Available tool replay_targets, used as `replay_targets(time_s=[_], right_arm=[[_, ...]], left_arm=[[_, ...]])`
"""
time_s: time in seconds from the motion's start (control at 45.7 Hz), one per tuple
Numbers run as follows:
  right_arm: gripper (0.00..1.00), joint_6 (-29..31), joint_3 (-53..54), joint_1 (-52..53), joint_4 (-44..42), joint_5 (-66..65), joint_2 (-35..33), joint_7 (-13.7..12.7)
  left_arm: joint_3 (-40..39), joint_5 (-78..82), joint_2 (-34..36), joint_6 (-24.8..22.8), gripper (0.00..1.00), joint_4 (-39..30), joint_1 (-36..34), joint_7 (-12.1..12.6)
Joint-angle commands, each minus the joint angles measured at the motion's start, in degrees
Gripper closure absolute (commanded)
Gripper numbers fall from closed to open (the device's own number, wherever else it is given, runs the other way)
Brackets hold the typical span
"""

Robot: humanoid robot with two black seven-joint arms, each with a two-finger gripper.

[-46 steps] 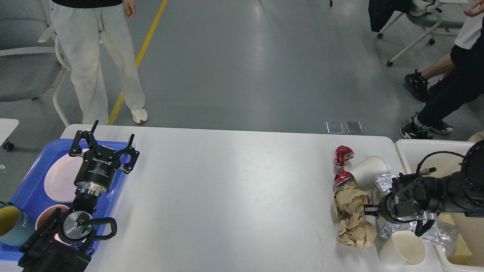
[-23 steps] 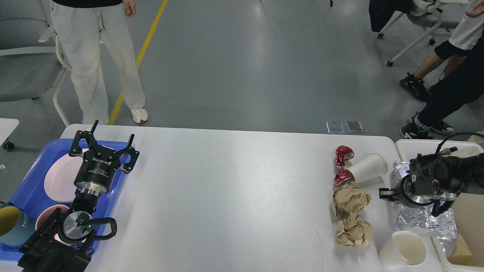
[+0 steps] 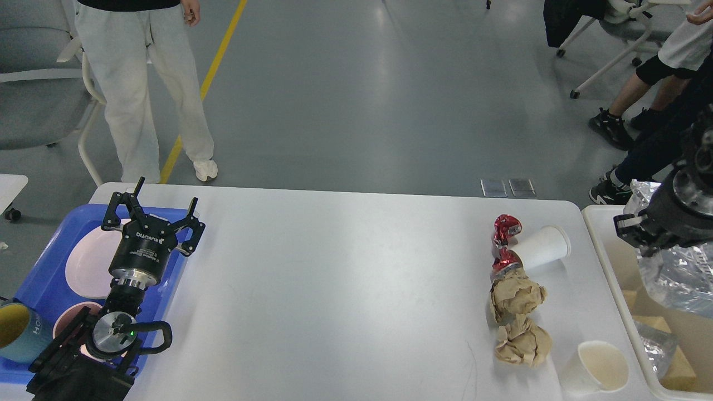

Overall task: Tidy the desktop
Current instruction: 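Lift the foil wrapper and drop it into the white bin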

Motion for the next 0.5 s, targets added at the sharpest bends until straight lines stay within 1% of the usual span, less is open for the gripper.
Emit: replay_targets(time_s=[0.0, 0.044, 0.088, 0.109, 0.131, 0.153, 0.197, 0.241, 0.306, 0.372, 0.481], right_arm=[[1.0, 2.6, -3.0, 6.4, 4.3, 3.7, 2.5, 0.5], [1.0, 2.8, -3.2, 6.6, 4.4, 3.9, 2.5, 0.9], [1.0, 2.8, -3.5, 6.6, 4.8, 3.9, 2.4, 2.4], [1.0, 2.8, -3.9, 6.6, 4.9, 3.9, 2.4, 3.7], [1.0, 2.9, -4.9, 6.6, 4.9, 3.8, 2.4, 6.0], [1.0, 2.8, -6.0, 6.6, 4.9, 3.8, 2.5, 7.4], [1.0, 2.5, -8.1, 6.7, 4.9, 3.8, 2.6, 9.4], [1.0, 2.1, -9.8, 6.7, 4.9, 3.8, 2.5, 10.7], [1.0, 0.5, -11.8, 6.6, 4.4, 3.4, 2.1, 11.1], [1.0, -2.7, -14.2, 6.1, 3.7, 3.1, 1.3, 11.1], [1.0, -8.5, -16.6, 2.0, 2.1, 3.1, -2.9, 11.1]], left_arm=[[0.0, 0.0, 0.0, 0.0, 0.03, 0.0, 0.0, 0.0], [0.0, 0.0, 0.0, 0.0, 0.03, 0.0, 0.0, 0.0], [0.0, 0.0, 0.0, 0.0, 0.03, 0.0, 0.0, 0.0], [0.0, 0.0, 0.0, 0.0, 0.03, 0.0, 0.0, 0.0], [0.0, 0.0, 0.0, 0.0, 0.03, 0.0, 0.0, 0.0], [0.0, 0.0, 0.0, 0.0, 0.03, 0.0, 0.0, -0.1], [0.0, 0.0, 0.0, 0.0, 0.03, 0.0, 0.0, 0.0], [0.0, 0.0, 0.0, 0.0, 0.03, 0.0, 0.0, 0.0], [0.0, 0.0, 0.0, 0.0, 0.03, 0.0, 0.0, -0.1], [0.0, 0.0, 0.0, 0.0, 0.03, 0.0, 0.0, -0.1], [0.0, 0.0, 0.0, 0.0, 0.03, 0.0, 0.0, -0.1]])
